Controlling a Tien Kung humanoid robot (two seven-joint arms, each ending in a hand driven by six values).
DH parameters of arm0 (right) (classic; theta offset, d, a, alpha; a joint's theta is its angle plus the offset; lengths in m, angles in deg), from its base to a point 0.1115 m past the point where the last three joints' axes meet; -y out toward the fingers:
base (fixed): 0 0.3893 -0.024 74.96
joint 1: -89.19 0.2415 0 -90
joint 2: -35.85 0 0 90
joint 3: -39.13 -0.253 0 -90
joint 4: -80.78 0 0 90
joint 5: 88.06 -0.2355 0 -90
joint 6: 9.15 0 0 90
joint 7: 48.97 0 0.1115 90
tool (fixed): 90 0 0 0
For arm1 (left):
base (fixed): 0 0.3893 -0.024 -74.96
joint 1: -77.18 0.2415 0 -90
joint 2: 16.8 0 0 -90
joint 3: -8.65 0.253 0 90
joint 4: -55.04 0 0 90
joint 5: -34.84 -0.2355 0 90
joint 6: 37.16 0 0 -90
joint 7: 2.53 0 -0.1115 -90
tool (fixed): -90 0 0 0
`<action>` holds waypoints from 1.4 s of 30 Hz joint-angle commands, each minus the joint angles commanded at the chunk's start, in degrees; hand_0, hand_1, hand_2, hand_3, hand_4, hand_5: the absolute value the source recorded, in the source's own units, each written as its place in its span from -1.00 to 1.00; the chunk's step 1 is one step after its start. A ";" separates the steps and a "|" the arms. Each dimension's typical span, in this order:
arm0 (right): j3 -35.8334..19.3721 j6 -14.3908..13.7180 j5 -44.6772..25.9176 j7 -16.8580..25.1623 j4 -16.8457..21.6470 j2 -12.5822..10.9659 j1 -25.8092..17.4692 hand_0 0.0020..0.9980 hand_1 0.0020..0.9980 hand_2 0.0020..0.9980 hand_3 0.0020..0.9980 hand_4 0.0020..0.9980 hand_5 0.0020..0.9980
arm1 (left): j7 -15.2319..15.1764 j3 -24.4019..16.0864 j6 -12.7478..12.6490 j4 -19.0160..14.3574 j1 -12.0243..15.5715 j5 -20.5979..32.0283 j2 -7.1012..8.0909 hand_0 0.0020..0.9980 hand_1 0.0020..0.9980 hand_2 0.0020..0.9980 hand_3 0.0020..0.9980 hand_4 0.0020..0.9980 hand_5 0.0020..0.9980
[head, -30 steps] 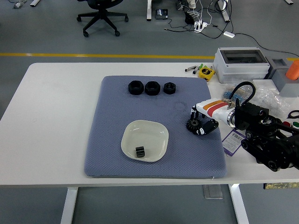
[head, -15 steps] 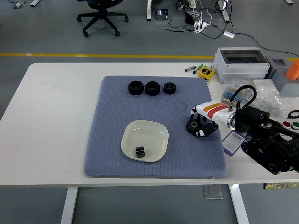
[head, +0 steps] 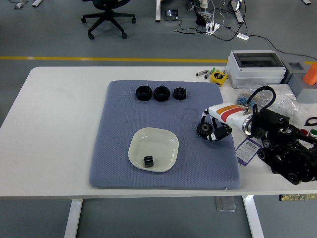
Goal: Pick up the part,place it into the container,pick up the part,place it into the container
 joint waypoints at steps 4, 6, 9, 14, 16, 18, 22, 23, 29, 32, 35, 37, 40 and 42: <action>-1.34 -0.29 1.12 -0.05 3.04 -0.24 -0.30 -0.96 -0.85 -0.61 -0.53 0.35 -0.44 | -0.01 -0.05 0.02 0.00 -0.03 -0.02 -0.03 0.17 0.19 0.24 0.43 0.46 0.40; -1.89 -0.60 2.05 -0.03 5.08 -0.30 -0.31 -0.96 -0.85 -0.61 -0.53 0.35 -0.44 | 0.01 -0.30 0.00 0.00 -0.02 -0.23 -0.06 0.17 0.19 0.24 0.43 0.46 0.40; -2.21 -1.07 3.67 0.01 8.44 -0.28 -0.23 -0.96 -0.86 -0.62 -0.54 0.35 -0.42 | -0.01 -0.36 0.03 0.00 0.02 -0.28 -0.05 0.16 0.18 0.24 0.43 0.46 0.40; -1.67 -1.78 5.22 0.15 14.11 -0.01 0.06 -0.96 -0.86 -0.62 -0.54 0.35 -0.42 | -0.05 -0.12 0.05 0.00 0.00 -0.08 -0.04 0.16 0.18 0.24 0.43 0.46 0.40; -1.26 -1.92 5.54 0.20 15.77 0.08 0.28 -0.95 -0.86 -0.63 -0.49 0.40 -0.45 | -0.07 -0.11 0.03 0.00 -0.03 -0.02 -0.04 0.16 0.19 0.24 0.42 0.46 0.40; -0.33 -1.75 6.21 0.25 17.97 0.27 0.84 -0.95 -0.86 -0.63 -0.49 0.40 -0.45 | -0.13 -0.09 0.00 0.00 -0.03 0.08 -0.02 0.16 0.19 0.24 0.42 0.46 0.40; 1.02 -0.75 7.47 -0.07 20.17 1.08 1.76 -0.95 -0.84 -0.58 -0.15 0.40 -0.49 | -0.18 0.14 -0.01 0.00 -0.08 0.29 0.00 0.17 0.18 0.24 0.43 0.46 0.40; 1.26 -0.49 7.81 -0.17 20.40 1.30 1.94 -0.95 -0.84 -0.58 -0.15 0.40 -0.49 | -0.18 0.19 -0.01 0.00 -0.08 0.33 0.00 0.17 0.18 0.24 0.43 0.46 0.40; 2.93 0.20 10.24 -0.78 20.17 2.97 3.20 -0.94 -0.82 -0.50 0.10 0.56 -0.30 | -0.06 0.02 0.02 0.00 -0.10 -0.03 0.06 0.16 0.18 0.24 0.43 0.46 0.40; 3.15 1.04 11.23 -1.66 19.65 3.55 3.36 -0.94 -0.82 -0.50 0.10 0.56 -0.30 | -0.03 -0.02 0.02 0.00 -0.07 -0.13 0.11 0.16 0.18 0.24 0.43 0.46 0.40; 3.25 1.84 11.89 -2.20 19.03 3.87 3.26 -0.91 -0.77 -0.39 0.39 0.74 -0.21 | -0.04 0.19 -0.01 0.00 -0.11 0.09 0.14 0.16 0.18 0.23 0.42 0.46 0.40; 3.28 2.08 12.02 -2.26 18.74 3.92 3.16 -0.91 -0.77 -0.39 0.39 0.74 -0.21 | -0.04 0.21 -0.01 0.00 -0.12 0.07 0.17 0.16 0.18 0.23 0.42 0.46 0.40; 3.20 2.73 12.20 -2.50 18.37 4.01 3.03 -0.86 -0.64 -0.19 0.69 0.92 -0.15 | -0.02 0.19 -0.02 0.00 -0.12 0.02 0.17 0.16 0.18 0.23 0.42 0.46 0.40; 3.03 2.82 12.39 -2.53 18.12 4.07 2.94 -0.86 -0.64 -0.19 0.69 0.92 -0.15 | -0.02 0.32 0.01 0.00 -0.11 0.11 0.18 0.16 0.18 0.23 0.42 0.46 0.40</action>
